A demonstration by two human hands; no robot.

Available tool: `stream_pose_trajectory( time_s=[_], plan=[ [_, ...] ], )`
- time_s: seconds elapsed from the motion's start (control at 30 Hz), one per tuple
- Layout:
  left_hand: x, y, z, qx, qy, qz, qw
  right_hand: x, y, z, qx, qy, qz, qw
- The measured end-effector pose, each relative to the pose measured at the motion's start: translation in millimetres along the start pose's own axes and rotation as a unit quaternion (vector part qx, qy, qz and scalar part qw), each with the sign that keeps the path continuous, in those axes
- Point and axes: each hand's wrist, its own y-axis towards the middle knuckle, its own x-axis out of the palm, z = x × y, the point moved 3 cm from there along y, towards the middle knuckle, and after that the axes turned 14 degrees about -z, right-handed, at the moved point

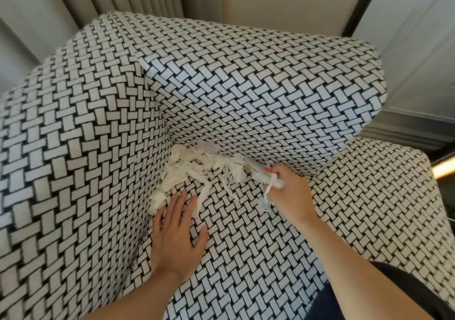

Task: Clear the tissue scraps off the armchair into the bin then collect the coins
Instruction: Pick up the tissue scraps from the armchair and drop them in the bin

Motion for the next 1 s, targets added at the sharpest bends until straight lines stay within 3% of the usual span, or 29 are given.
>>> stream_pose_trajectory(
  time_s=[0.17,0.23,0.3,0.37,0.47,0.57,0.63,0.8,1.0],
  plan=[
    [0.1,0.4,-0.7,0.001,-0.006,-0.001,1.0,-5.6,-19.5,-23.9,0.007,-0.244,-0.114,0.963],
    [0.7,0.1,-1.0,0.004,-0.009,0.0,1.0,-16.1,-27.6,-31.4,0.026,-0.283,-0.157,0.946],
    [0.7,-0.4,-0.9,0.005,-0.013,0.003,1.0,-32.8,-32.4,-40.3,0.003,-0.222,-0.12,0.967],
    [0.2,-0.6,-0.5,0.007,-0.018,0.006,1.0,-47.4,-32.1,-42.6,0.007,-0.066,-0.05,0.997],
    [-0.8,-0.2,-0.3,0.012,-0.026,0.01,1.0,-49.2,-19.5,-30.5,0.056,0.093,-0.008,0.994],
    [0.0,-0.7,-1.0,0.012,-0.025,0.01,1.0,-26.1,-1.4,-10.1,0.063,0.075,-0.108,0.989],
    [0.2,-1.0,-0.4,0.009,-0.02,0.007,1.0,-10.7,9.6,2.7,0.072,0.039,-0.129,0.988],
    [-0.4,-0.8,2.8,0.002,-0.019,0.005,1.0,6.5,23.6,15.8,0.106,-0.091,-0.092,0.986],
    [0.3,-0.5,0.1,0.001,-0.011,0.002,1.0,3.9,30.1,8.5,0.078,-0.161,-0.007,0.984]
  ],
)
